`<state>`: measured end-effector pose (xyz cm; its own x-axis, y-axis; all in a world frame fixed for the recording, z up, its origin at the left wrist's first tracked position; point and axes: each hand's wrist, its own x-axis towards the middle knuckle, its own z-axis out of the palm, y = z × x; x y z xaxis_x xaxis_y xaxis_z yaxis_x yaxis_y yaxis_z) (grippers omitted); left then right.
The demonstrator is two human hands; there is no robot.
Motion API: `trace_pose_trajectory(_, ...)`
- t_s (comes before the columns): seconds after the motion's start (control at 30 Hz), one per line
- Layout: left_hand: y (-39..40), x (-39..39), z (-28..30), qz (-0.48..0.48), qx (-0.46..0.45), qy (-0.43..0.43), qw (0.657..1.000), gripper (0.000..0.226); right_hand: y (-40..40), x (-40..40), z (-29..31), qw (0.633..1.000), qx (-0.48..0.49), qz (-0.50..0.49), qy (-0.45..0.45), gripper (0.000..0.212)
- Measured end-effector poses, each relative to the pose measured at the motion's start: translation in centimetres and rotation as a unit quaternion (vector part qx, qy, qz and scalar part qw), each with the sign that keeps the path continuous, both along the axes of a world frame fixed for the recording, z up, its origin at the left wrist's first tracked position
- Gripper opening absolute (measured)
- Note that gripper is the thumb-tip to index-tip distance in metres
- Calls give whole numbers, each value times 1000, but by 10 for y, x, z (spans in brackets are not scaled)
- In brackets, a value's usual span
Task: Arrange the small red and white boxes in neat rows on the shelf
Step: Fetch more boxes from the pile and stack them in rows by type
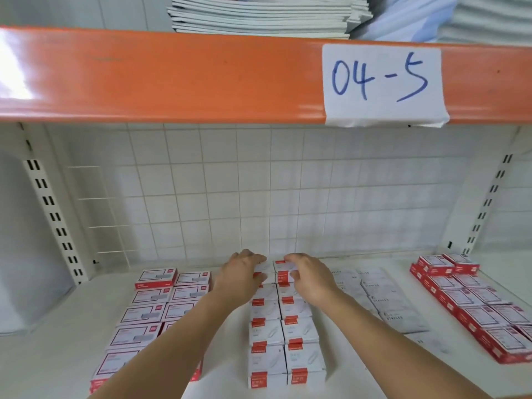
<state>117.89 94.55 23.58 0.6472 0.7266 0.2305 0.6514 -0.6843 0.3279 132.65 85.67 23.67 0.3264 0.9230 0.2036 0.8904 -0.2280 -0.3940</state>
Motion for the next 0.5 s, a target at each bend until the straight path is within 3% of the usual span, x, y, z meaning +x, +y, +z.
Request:
trace_pose_trajectory(0.23,-10,9,1,-27,50,-21,998,47,-17,6,1,998,21,-20,-60,42)
trace_pose_trajectory(0.5,-56,68,10,-148,37,-2,988,50,-93,46,9,985,16,-116,-125,47)
